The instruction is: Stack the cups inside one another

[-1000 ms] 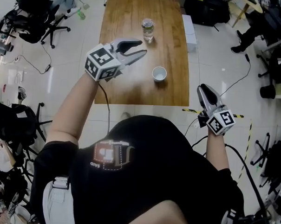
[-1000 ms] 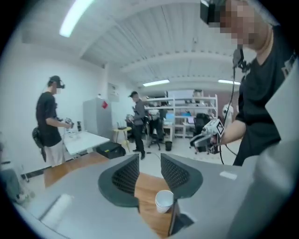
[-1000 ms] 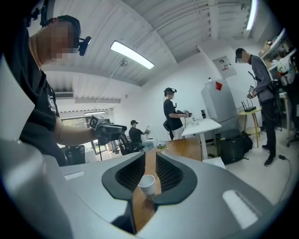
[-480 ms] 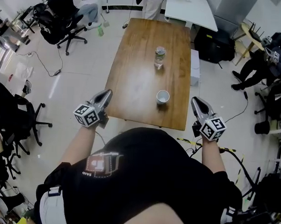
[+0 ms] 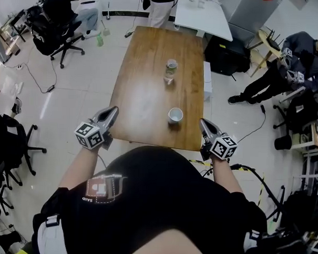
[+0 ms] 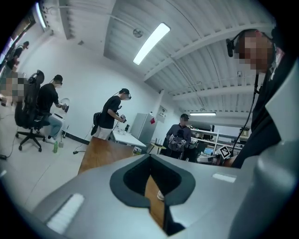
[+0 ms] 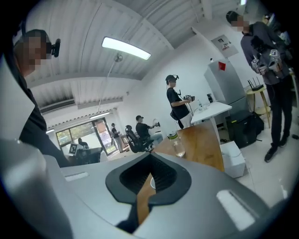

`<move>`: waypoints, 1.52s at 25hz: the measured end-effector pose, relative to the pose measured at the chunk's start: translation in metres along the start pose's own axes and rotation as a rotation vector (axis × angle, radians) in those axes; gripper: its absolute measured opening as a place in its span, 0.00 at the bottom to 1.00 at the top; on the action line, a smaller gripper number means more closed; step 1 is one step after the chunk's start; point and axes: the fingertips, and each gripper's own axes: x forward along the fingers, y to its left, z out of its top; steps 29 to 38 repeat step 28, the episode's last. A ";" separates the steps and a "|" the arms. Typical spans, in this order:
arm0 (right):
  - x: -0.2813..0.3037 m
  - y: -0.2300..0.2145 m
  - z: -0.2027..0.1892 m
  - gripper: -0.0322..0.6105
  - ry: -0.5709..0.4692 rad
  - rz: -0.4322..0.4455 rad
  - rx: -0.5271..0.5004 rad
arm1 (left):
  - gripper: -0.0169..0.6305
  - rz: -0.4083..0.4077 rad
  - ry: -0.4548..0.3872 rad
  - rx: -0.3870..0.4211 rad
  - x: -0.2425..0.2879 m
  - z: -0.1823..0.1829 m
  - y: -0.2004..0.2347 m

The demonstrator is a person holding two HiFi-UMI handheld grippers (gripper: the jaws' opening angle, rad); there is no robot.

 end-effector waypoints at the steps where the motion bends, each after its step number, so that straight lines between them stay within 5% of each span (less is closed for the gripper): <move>1: -0.001 -0.001 0.011 0.07 -0.024 0.000 0.007 | 0.03 -0.002 -0.005 0.003 0.001 0.004 0.002; 38: -0.008 0.001 0.007 0.07 -0.002 0.011 0.001 | 0.03 -0.041 0.000 -0.007 0.011 0.005 -0.002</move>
